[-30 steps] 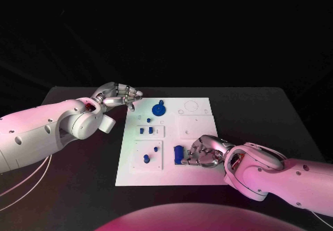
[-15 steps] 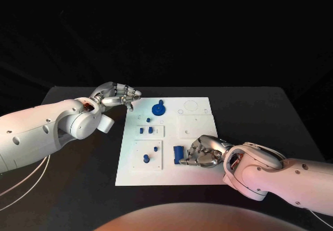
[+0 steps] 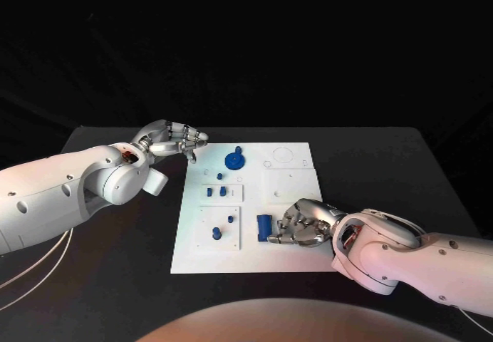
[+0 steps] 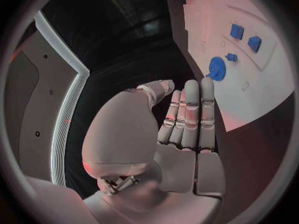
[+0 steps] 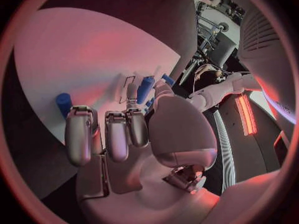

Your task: Assemble the parts on the task board

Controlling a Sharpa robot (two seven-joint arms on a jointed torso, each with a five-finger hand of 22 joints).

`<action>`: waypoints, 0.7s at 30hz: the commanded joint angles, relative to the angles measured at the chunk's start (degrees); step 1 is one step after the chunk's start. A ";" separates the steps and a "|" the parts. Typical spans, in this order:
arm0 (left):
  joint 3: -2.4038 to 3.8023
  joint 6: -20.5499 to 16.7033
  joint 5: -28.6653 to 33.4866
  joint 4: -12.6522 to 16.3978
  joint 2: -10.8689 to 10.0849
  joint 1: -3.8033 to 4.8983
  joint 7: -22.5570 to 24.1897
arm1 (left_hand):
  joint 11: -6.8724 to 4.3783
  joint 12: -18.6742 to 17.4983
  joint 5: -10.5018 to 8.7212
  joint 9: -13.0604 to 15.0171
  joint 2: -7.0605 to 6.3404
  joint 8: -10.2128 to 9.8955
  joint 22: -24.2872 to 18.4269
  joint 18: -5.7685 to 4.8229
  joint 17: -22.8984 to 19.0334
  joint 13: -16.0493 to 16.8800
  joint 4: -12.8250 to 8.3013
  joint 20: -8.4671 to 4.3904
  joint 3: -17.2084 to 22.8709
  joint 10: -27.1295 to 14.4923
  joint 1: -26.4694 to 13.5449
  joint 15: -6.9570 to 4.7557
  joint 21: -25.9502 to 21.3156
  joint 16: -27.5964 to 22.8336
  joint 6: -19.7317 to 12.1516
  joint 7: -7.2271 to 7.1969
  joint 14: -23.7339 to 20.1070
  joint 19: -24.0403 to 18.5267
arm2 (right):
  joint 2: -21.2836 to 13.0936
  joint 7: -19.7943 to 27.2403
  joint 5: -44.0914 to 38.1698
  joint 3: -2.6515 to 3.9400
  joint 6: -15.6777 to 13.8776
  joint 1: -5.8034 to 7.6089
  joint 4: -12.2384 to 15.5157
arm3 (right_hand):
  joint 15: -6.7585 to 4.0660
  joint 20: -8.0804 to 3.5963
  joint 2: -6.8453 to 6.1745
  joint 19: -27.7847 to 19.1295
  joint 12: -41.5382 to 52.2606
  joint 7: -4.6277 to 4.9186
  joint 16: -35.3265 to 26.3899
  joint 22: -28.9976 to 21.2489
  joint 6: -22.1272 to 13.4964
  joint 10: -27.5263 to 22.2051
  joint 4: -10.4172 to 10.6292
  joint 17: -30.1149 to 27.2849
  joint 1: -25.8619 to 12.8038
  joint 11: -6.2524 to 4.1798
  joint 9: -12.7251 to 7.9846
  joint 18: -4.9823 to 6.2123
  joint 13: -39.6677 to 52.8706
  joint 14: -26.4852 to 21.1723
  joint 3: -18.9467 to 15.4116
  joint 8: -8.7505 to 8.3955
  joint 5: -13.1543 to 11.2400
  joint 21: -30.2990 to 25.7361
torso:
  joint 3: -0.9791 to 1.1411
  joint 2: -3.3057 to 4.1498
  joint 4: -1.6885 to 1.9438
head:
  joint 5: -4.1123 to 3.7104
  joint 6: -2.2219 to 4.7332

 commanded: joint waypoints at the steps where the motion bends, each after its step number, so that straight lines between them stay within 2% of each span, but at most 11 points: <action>1: 0.03 0.54 -0.24 0.18 0.09 0.03 0.30 | 0.01 0.37 0.17 0.08 0.24 -0.04 -0.05 0.84 0.09 0.03 0.13 0.39 -0.34 -0.38 -0.36 -0.04 -0.21 0.13 -0.45 -0.07 -0.41 -0.14 | 0.40 -0.04 -0.61 0.02 0.20 -0.01 -0.48 | -0.52 -0.48 0.68 2.87 0.13 -0.03 0.28 12.52 -0.17 1.01 0.01 7.27 0.78 -0.34 -0.09 -0.66 7.06 4.45 0.03 0.31 0.13 0.06 | 0.02 0.05 0.05 | 0.08 -0.14; 6: 0.03 0.53 -0.24 0.20 0.09 0.03 0.28 | 0.01 0.37 0.17 0.08 0.24 -0.04 -0.05 0.84 0.09 0.03 0.13 0.39 -0.34 -0.38 -0.36 -0.04 -0.21 0.13 -0.45 -0.07 -0.41 -0.14 | 0.96 -0.71 -1.17 0.02 -0.12 0.00 -1.34 | -0.54 -0.49 1.54 2.90 0.18 -0.07 0.29 12.54 -0.17 1.06 -0.04 7.28 1.17 -0.36 -0.15 -0.68 7.14 4.46 0.27 0.35 0.11 0.15 | 0.02 0.05 0.06 | 0.13 -0.20; 21: 0.03 0.43 -0.24 0.26 0.03 0.03 0.30 | 0.01 0.37 0.17 0.08 0.24 -0.04 -0.05 0.84 0.09 0.03 0.13 0.39 -0.34 -0.38 -0.36 -0.04 -0.21 0.13 -0.45 -0.07 -0.41 -0.14 | 1.67 -1.47 -4.19 0.01 -2.00 0.00 -1.88 | -0.61 -0.55 2.41 2.89 0.20 -0.13 0.29 12.53 -0.23 1.12 -0.22 7.29 3.20 -0.44 -0.32 -0.67 7.24 4.46 0.83 0.39 0.11 0.10 | 0.00 -0.02 -0.01 | 0.09 -0.45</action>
